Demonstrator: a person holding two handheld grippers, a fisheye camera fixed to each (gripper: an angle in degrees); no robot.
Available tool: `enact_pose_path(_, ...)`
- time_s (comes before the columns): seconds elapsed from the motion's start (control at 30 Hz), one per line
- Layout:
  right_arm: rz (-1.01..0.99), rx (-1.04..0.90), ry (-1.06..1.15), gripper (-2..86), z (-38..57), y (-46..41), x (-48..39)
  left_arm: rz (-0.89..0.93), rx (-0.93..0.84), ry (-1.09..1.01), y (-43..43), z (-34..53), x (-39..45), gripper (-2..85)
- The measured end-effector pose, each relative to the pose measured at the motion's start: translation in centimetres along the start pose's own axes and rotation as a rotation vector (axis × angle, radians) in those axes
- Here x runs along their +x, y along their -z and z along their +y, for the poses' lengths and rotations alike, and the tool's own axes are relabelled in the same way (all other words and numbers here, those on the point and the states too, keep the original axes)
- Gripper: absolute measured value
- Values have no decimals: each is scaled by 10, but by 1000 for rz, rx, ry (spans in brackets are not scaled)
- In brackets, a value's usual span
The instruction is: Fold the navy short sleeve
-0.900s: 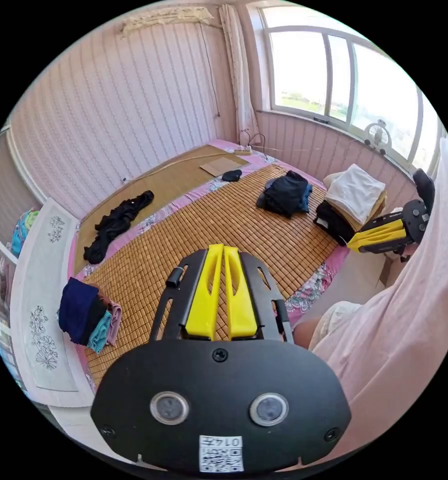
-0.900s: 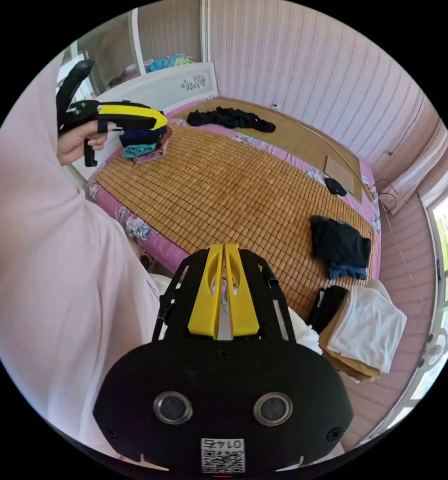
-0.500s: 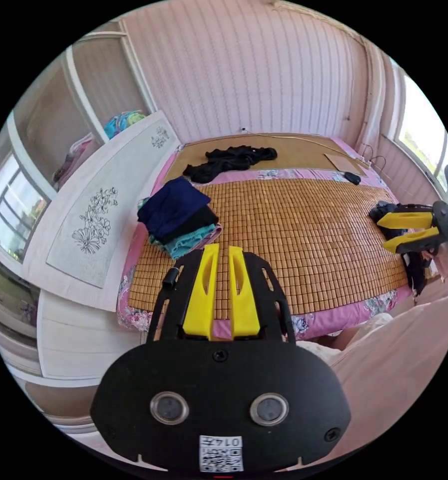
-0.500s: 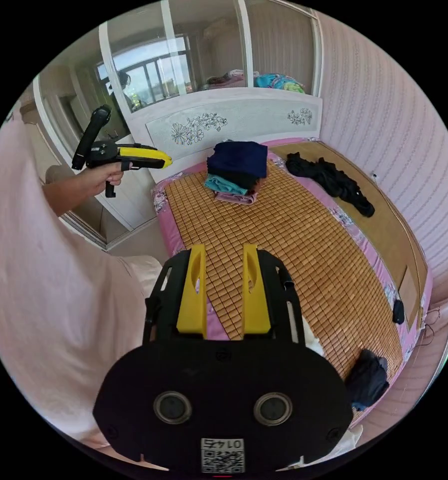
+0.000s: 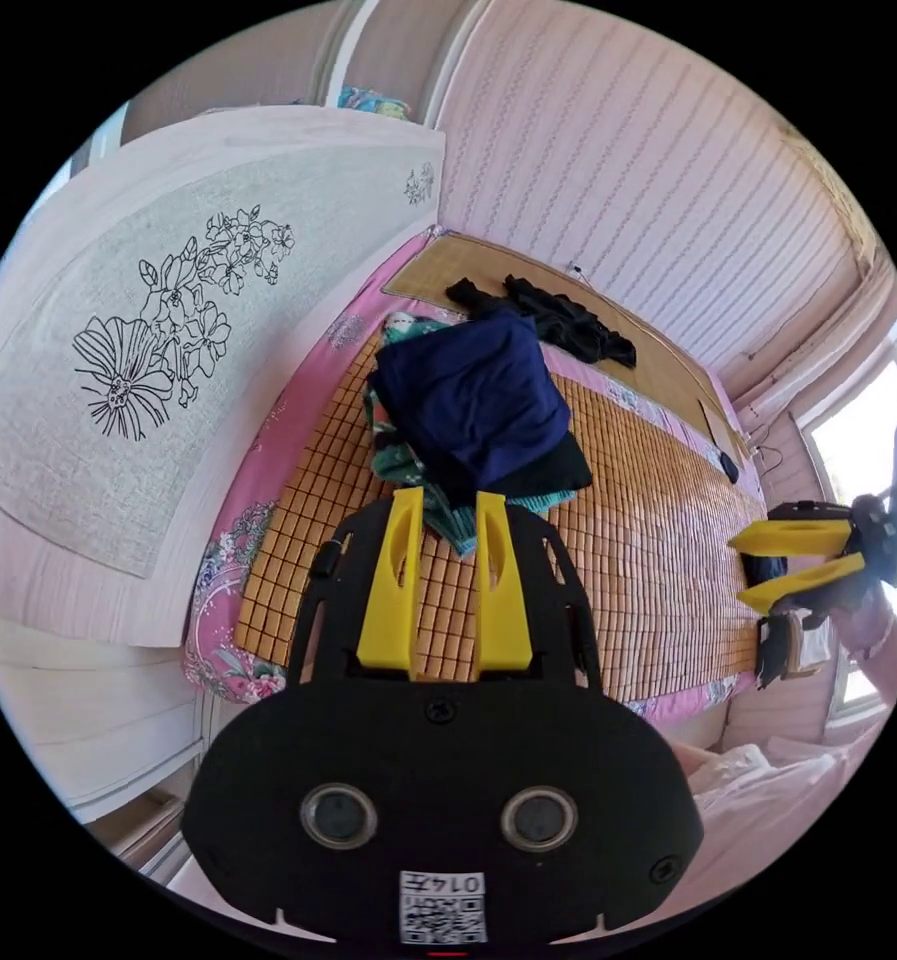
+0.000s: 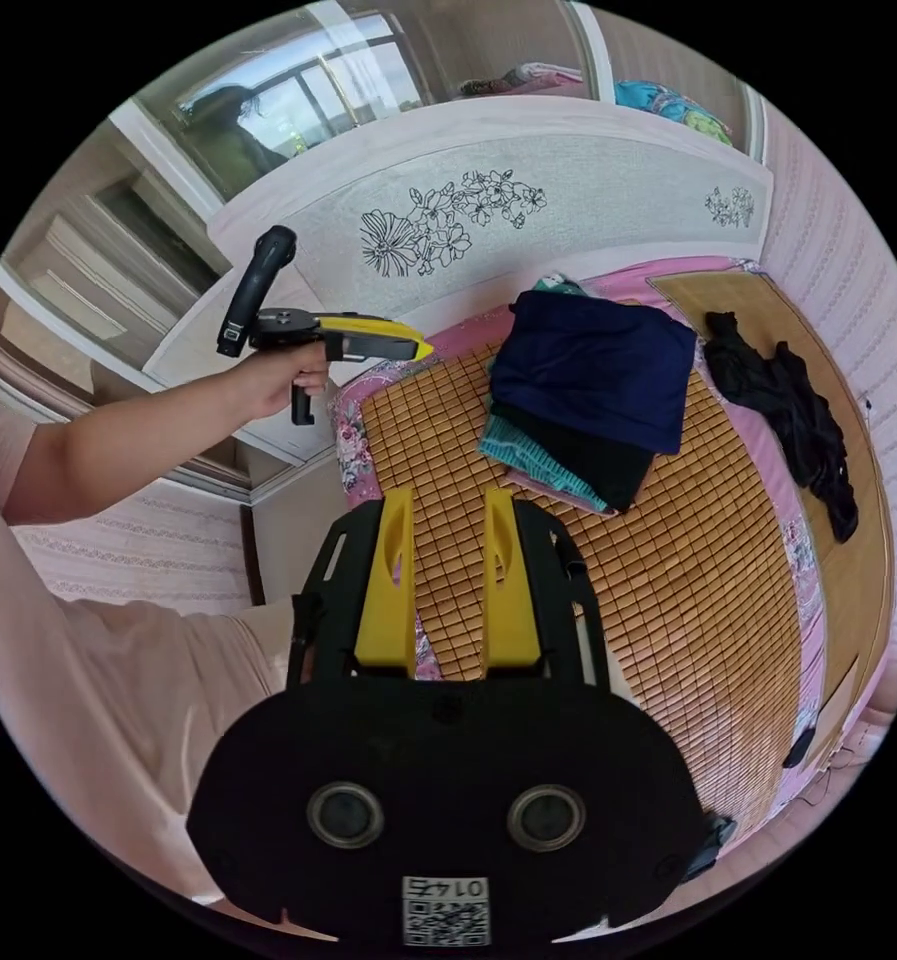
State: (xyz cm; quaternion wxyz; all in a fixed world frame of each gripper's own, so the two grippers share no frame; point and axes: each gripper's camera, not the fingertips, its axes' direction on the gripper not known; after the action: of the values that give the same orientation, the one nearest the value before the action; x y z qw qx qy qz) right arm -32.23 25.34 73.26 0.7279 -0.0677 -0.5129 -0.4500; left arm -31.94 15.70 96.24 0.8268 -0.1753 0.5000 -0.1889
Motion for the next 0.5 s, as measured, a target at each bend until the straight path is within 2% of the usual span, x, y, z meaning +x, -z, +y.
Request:
enact_pose_path(0.13, -1, 9, -41, 91, -31, -32, 25, 45, 1, 49, -14, -83, -50, 82)
enact_pose_path(0.2, -13, 4, -84, 82, -48, -63, 43, 128, -15, 81, -34, -129, -71, 83)
enact_pose_path(0.37, -40, -72, -162, 78, -83, -126, 81, 132, -66, 138, -84, -190, -92, 84)
enact_pose_path(0.43, -63, -58, -205, 69, -95, -145, 98, 149, -108, 124, -100, -206, -90, 47)
enact_pose_path(0.5, -95, -49, -264, 70, -117, -173, 121, 218, -233, 107, -121, -218, -83, 1)
